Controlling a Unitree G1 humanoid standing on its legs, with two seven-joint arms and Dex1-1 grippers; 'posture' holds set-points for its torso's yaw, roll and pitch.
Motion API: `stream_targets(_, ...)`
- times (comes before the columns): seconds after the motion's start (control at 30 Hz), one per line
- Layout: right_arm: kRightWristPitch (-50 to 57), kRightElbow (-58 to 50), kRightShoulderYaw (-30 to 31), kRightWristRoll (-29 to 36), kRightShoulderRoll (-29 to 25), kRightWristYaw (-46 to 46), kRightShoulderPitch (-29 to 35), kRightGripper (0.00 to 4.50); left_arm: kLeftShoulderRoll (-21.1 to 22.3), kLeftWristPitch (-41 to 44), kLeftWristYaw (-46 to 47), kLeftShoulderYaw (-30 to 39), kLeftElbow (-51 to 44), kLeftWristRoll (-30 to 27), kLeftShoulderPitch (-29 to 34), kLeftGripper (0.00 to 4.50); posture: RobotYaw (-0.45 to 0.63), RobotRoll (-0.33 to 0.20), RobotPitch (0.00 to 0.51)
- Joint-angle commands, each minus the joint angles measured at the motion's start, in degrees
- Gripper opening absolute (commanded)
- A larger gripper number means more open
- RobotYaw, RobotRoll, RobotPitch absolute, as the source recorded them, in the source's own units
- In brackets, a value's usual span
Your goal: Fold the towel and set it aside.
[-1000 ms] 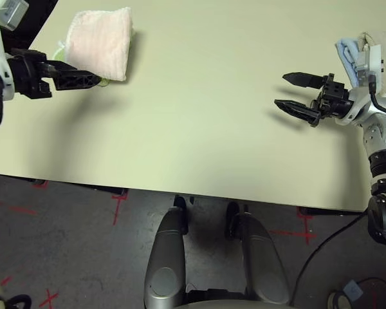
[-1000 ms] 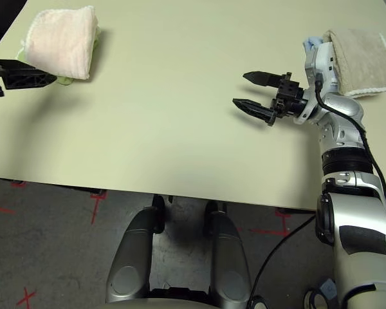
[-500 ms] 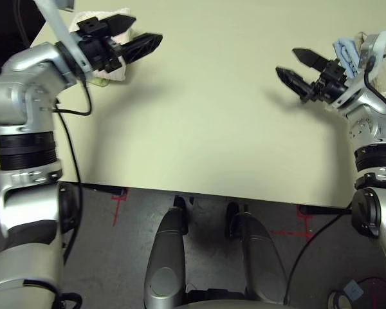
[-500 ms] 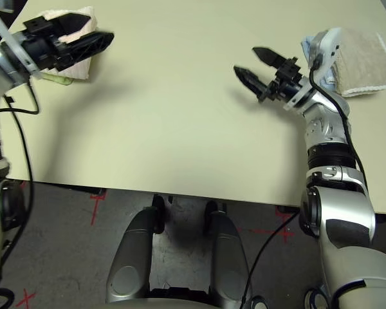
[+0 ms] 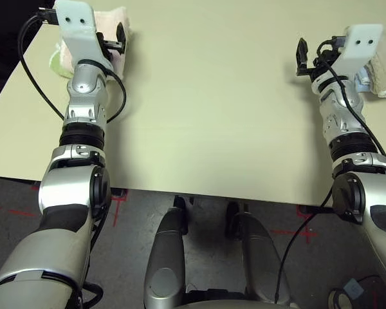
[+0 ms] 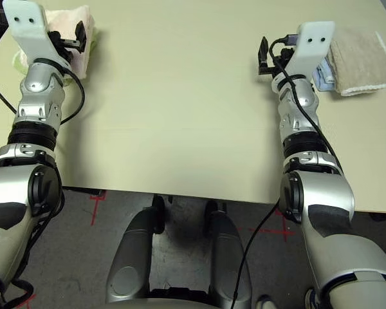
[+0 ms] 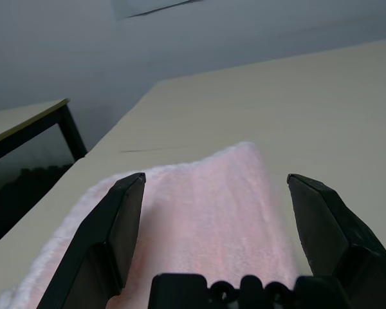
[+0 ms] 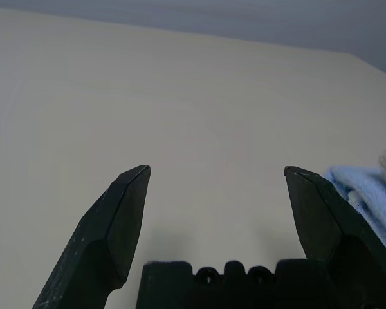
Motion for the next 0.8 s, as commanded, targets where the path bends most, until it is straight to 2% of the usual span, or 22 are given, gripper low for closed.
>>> stream_targets(0.03,-2.6,1.9,-1.3,1.4,-1.1,2.9,0.6,4.5,-0.4,-3.6,-10.0,0.9,-0.5,-3.7,0.5,4.47,0.02,0.0,0.332)
stream_targets(0.2,-2.6,2.0,-1.9,2.4,-2.0,6.0,1.8,4.5,-1.4,-0.5,-24.8,1.4,-7.4,-10.0,2.4,4.47,0.01,0.0,0.34)
stream_targets(0.33,-2.3,1.6,-2.1,2.8,-2.8,7.7,2.3,4.5,-2.0,3.9,-25.7,1.6,-12.6,-11.5,5.9,4.47,0.01,0.0,0.333)
stream_targets(0.5,-1.5,0.8,-2.3,3.3,-3.1,9.1,3.2,4.5,-3.3,9.0,-19.7,2.8,-14.6,-11.6,9.4,4.47,0.0,0.0,0.331)
stream_targets(0.57,-1.4,0.4,-2.3,3.5,-3.0,9.4,3.5,4.5,-3.1,8.4,-15.8,3.1,-13.2,-10.1,9.9,4.47,0.0,0.0,0.331)
stream_targets(0.8,-1.8,0.3,-2.3,3.6,-3.3,9.4,3.5,4.5,-0.5,5.1,-3.3,3.8,-5.2,-5.8,6.5,4.47,-0.02,0.0,0.334)
